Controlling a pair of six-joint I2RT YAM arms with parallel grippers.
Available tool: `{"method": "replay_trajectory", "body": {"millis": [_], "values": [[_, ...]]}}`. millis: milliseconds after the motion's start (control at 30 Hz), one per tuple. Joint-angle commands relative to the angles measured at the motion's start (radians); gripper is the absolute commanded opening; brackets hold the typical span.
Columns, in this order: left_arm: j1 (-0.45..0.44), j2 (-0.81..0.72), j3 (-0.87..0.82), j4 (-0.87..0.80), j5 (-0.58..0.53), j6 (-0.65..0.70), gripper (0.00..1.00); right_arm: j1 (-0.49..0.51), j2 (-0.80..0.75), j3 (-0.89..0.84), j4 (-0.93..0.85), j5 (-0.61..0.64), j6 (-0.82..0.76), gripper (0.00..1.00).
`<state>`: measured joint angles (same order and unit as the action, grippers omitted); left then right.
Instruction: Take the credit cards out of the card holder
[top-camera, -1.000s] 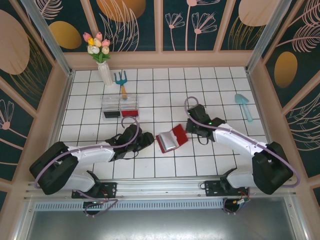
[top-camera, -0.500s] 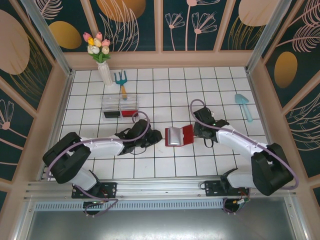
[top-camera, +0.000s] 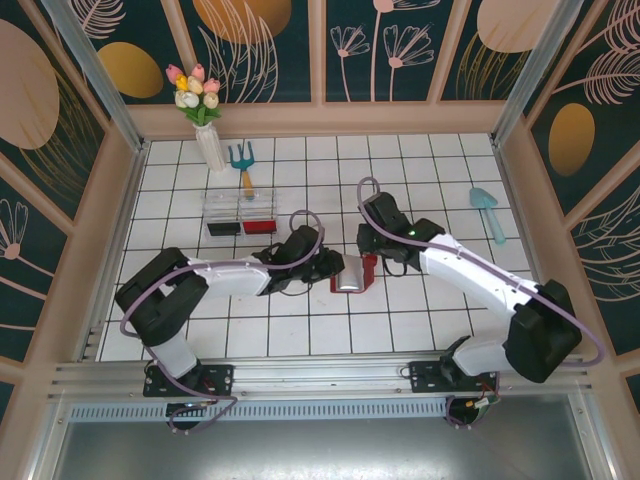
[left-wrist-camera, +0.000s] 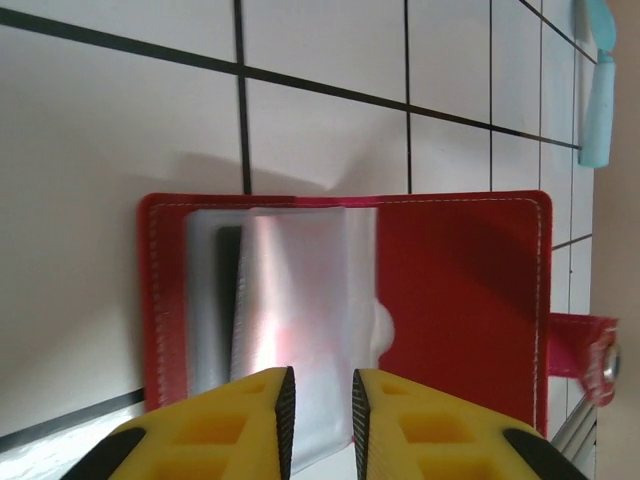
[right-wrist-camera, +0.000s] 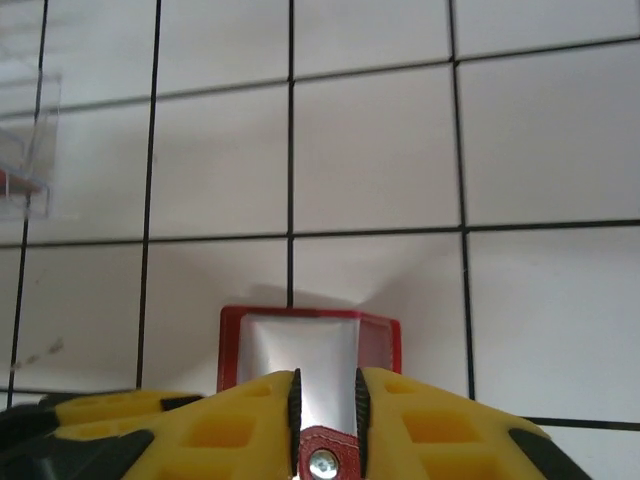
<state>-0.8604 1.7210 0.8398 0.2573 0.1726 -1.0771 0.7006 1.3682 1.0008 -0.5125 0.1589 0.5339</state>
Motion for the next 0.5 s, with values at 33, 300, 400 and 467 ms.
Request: {"method": "replay_trajectory", "body": {"millis": [33, 300, 400, 467], "values": [[-0.004, 0.007, -0.005, -0.022, -0.016, 0.012, 0.25, -0.021, 0.079, -0.060, 0.048, -0.124, 0.018, 0.14], [-0.005, -0.032, -0.025, -0.050, -0.043, 0.011, 0.28, -0.089, 0.109, -0.172, 0.045, -0.068, 0.008, 0.14], [-0.004, -0.017, -0.017, -0.045, -0.038, 0.009, 0.29, -0.096, 0.133, -0.209, 0.074, -0.070, -0.003, 0.14], [-0.003, -0.012, -0.005, -0.054, -0.037, 0.015, 0.29, -0.097, 0.152, -0.228, 0.098, -0.074, -0.007, 0.14]]}}
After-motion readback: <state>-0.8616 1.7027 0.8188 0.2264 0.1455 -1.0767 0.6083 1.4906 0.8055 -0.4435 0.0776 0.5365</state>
